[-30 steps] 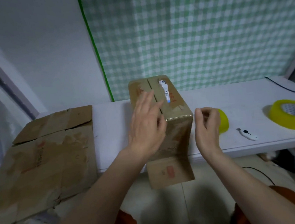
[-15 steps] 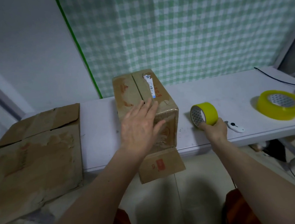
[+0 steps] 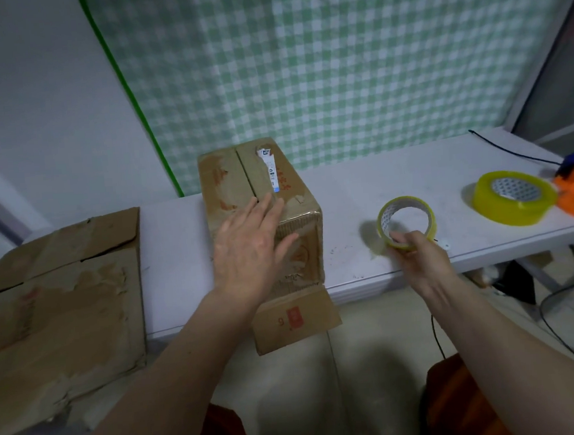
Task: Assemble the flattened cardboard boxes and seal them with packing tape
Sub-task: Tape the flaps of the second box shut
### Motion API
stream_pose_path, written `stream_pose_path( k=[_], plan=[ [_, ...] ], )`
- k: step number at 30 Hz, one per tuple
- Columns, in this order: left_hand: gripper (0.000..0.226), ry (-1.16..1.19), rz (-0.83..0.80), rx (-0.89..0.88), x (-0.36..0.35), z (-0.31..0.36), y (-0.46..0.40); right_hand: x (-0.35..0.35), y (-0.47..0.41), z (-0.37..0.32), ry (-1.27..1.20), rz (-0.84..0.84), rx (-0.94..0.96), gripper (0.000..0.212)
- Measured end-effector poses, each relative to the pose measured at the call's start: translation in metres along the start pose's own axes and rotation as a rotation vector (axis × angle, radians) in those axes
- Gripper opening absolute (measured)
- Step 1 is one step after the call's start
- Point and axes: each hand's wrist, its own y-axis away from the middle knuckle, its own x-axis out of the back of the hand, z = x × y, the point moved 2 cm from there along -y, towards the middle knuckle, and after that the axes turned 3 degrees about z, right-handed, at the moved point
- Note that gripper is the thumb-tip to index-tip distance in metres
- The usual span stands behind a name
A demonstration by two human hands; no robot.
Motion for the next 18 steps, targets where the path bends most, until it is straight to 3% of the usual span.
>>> stream_pose_path(
  k=[4, 8, 12, 15, 17, 18],
  plan=[
    [0.059, 0.113, 0.009, 0.043, 0.007, 0.007, -0.002, -0.009, 0.024, -0.011, -0.117, -0.116, -0.053, 0.017],
    [0.070, 0.465, 0.066, -0.087, 0.017, 0.053, 0.004, -0.030, 0.059, -0.025, -0.189, -0.272, -0.109, 0.019],
    [0.078, 0.854, -0.055, 0.248, 0.017, 0.080, -0.001, -0.050, 0.098, -0.031, -0.204, -0.388, -0.177, 0.009],
    [0.055, 0.954, -0.006, 0.400, 0.019, 0.078, -0.009, -0.059, 0.122, -0.033, -0.211, -0.461, -0.221, 0.009],
    [0.031, 1.075, 0.002, 0.470, 0.022, 0.075, -0.010, -0.062, 0.134, -0.034, -0.226, -0.485, -0.220, 0.024],
    [0.030, 1.141, 0.009, 0.509, 0.024, 0.073, -0.009, -0.064, 0.139, -0.035, -0.228, -0.523, -0.219, 0.029]
  ],
)
